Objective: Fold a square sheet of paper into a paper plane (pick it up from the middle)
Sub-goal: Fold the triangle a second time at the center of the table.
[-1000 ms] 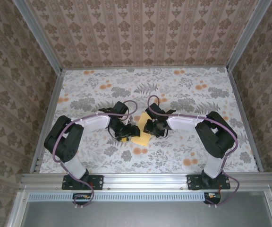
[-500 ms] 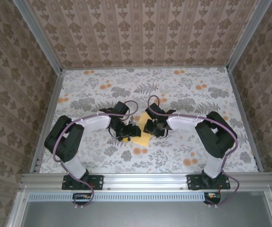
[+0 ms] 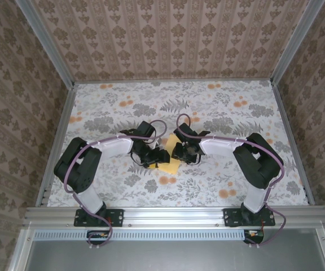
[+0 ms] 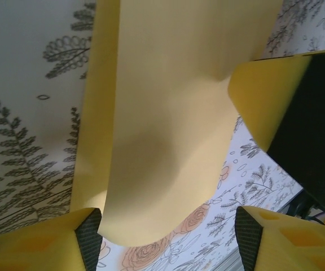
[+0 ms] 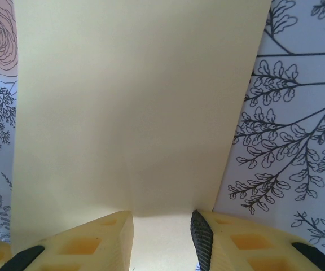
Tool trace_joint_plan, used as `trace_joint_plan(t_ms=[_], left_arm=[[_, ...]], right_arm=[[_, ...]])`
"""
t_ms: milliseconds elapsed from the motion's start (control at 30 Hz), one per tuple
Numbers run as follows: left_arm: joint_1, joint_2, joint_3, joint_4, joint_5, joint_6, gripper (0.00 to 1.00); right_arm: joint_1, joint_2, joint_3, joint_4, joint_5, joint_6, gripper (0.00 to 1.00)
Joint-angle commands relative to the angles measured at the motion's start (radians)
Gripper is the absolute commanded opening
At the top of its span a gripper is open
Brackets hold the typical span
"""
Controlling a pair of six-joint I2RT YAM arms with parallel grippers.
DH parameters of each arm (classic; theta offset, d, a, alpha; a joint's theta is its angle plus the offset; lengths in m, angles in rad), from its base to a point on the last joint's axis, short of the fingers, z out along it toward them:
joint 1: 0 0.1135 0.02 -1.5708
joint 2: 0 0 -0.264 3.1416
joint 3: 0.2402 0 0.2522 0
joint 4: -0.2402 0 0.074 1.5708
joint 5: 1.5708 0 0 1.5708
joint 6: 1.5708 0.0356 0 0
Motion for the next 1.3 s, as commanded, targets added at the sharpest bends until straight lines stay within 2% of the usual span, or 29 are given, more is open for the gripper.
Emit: trace_joint_plan(t_ms=[0, 167, 200, 400, 867, 1167, 1267], left_arm=[[-0.006, -0.033, -0.001, 0.032, 0.035, 0.014, 0.65], [-0.006, -0.044, -0.002, 0.058, 0.039, 0.015, 0.64], [-0.006, -0.045, -0.001, 0.065, 0.068, 0.013, 0.64], [-0.005, -0.056, 0.000, 0.095, 0.079, 0.003, 0.61], [0.006, -0.037, -0.020, 0.166, 0.113, -0.023, 0.60], [0.006, -0.032, -0.033, 0.266, 0.170, -0.068, 0.60], [0.006, -0.008, -0.031, 0.295, 0.179, -0.090, 0.63]], right_arm=[[-0.005, 0.046, -0.038, -0.023, 0.027, 0.001, 0.37], [-0.017, 0.027, -0.038, -0.025, 0.017, -0.027, 0.35], [-0.020, 0.023, -0.038, -0.024, 0.012, -0.030, 0.35], [-0.034, 0.020, -0.042, -0.023, -0.023, -0.049, 0.27], [-0.039, 0.025, -0.047, -0.004, -0.053, -0.049, 0.26], [-0.056, 0.028, -0.057, 0.036, -0.123, -0.055, 0.20], [-0.067, 0.022, -0.069, 0.058, -0.151, -0.054, 0.18]])
